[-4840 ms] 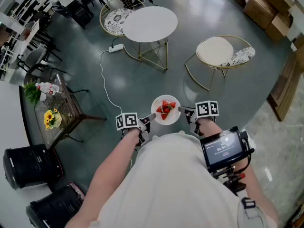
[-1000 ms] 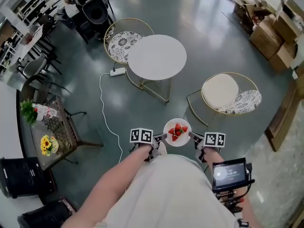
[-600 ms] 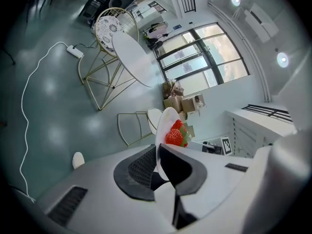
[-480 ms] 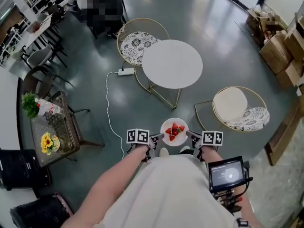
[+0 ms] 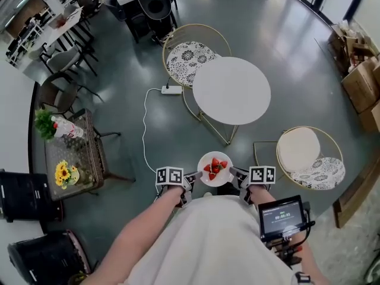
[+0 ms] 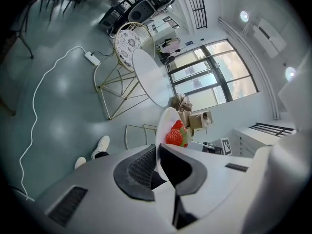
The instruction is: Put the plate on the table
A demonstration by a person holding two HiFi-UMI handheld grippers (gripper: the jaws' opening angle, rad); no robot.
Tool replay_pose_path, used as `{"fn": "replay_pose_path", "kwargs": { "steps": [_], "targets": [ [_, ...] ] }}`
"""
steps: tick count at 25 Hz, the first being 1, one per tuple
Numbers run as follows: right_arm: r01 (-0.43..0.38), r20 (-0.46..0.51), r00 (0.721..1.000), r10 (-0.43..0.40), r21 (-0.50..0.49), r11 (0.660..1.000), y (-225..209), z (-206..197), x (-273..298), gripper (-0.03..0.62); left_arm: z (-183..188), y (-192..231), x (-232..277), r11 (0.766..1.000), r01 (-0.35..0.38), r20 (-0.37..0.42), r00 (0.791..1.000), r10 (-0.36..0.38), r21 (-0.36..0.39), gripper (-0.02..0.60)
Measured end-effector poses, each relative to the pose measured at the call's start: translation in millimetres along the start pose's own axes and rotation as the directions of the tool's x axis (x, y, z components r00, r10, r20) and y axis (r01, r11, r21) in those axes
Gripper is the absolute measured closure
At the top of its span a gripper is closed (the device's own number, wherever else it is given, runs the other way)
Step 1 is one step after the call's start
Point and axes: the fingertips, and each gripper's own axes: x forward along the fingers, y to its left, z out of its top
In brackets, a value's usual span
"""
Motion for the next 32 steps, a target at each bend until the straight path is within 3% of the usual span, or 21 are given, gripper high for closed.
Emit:
{"fn": "replay_pose_path", "kwargs": {
  "steps": [14,20,32],
  "targets": [
    [-0.052,-0.026,0.998,0.051,-0.025,0.998,-32.8,140.8,-0.9,0.569,111.7,-48.3,70.4,0.999,-0.049,0.046,0.998,0.048,0.016,0.558],
    [-0.066,-0.039,0.997,0.066,-0.016,0.998,-78.7,222.0,7.4,0.569,180.8,-55.8,134.9,0.994,-0.104,0.046,0.994,0.103,0.031,0.557],
    [-0.035,-0.031,0.999,0.035,0.009,0.999,-81.7,239.3,12.8,0.569,200.9,-56.2,142.9,0.992,-0.124,-0.013,0.992,0.124,0.034,0.557]
  ]
}}
